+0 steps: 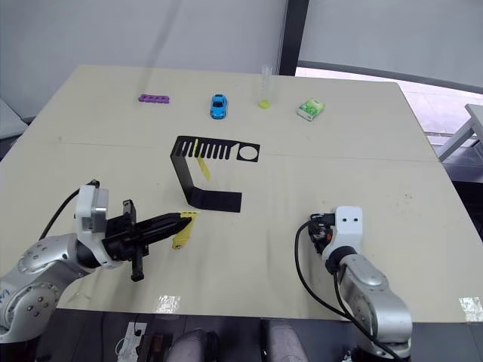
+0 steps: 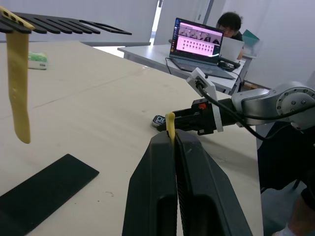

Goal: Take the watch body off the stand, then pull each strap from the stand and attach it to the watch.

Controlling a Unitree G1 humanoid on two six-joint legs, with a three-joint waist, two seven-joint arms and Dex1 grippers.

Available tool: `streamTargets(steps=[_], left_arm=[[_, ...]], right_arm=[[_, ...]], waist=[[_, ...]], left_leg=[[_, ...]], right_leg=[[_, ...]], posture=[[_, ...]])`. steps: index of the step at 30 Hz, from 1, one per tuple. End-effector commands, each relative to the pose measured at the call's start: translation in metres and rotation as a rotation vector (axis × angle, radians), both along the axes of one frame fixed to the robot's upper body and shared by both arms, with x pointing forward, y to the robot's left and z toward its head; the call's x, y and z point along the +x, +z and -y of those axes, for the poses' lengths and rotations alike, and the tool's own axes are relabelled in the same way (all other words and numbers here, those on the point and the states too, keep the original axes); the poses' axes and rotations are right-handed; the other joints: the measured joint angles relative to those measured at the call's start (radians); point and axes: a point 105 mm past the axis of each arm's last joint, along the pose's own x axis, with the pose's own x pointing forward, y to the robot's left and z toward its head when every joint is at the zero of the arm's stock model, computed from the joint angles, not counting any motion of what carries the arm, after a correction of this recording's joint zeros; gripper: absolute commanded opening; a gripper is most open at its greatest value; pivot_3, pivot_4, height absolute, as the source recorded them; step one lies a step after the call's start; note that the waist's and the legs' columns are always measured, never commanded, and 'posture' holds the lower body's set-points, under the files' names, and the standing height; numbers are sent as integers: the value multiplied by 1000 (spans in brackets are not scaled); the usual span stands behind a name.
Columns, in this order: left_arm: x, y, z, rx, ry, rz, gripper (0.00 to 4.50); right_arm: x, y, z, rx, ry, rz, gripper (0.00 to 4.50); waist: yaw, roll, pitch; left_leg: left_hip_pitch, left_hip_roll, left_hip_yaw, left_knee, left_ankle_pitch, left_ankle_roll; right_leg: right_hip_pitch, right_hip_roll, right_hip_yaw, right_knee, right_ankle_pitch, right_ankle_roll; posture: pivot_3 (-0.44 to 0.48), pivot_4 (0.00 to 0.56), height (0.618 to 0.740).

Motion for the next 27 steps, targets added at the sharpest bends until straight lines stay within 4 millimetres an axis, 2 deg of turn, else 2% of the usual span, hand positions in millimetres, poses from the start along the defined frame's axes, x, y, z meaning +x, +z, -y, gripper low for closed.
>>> streamTargets(steps=[1, 4, 7, 11, 15, 18, 20, 27], left_arm=[[-1, 6, -9, 191, 12, 178, 0], [-2, 3, -16, 311, -8, 258, 0], [-3, 11, -19, 344, -9, 321, 0], [-6, 14, -26, 398, -9, 351, 0], [-11, 9, -30, 471, -75, 342, 0], [-12, 9, -31, 504, -104, 350, 0], [-10, 13, -28, 490, -108, 346, 0], [-8, 12, -17, 548, -167, 347, 0]], right_arm=[[-6, 32, -19, 117, 290, 60, 1504], [-11, 46, -33, 181, 466, 28, 1504], [-25, 53, -52, 306, 660, -96, 1504], [-40, 56, -71, 372, 834, -209, 1504], [-39, 57, -86, 495, 898, -315, 1504], [-39, 52, -94, 517, 926, -408, 1504], [-36, 44, -98, 522, 911, -473, 1504], [-35, 48, -113, 635, 969, -553, 1504]], waist=[[3, 4, 3], [4, 6, 4], [4, 7, 4], [4, 7, 4], [0, 7, 5], [1, 8, 5], [1, 8, 5], [0, 8, 5]], left_leg=[[0, 0, 0, 0, 0, 0], [0, 0, 0, 0, -1, 2], [-1, 0, 1, -1, -1, 2], [-3, 1, 0, -1, -2, 3], [-3, 1, 1, -1, -2, 4], [-4, 1, 1, -1, -2, 4], [-4, 1, 1, 0, -2, 4], [-6, 1, 2, 0, -2, 4]], right_leg=[[0, 0, 0, 0, 0, 0], [0, 0, 0, -2, 0, 0], [0, 0, 0, -4, 0, 0], [-1, 0, -1, -6, 0, 0], [-1, -1, 0, -7, 0, 0], [-1, 0, -1, -7, 0, 0], [-1, 0, -1, -6, 0, 0], [-4, 0, 0, -6, 0, 1]], posture=[[0, 150, 740], [0, 150, 740], [0, 150, 740], [0, 150, 740], [0, 150, 740], [0, 150, 740], [0, 150, 740], [0, 150, 740]])
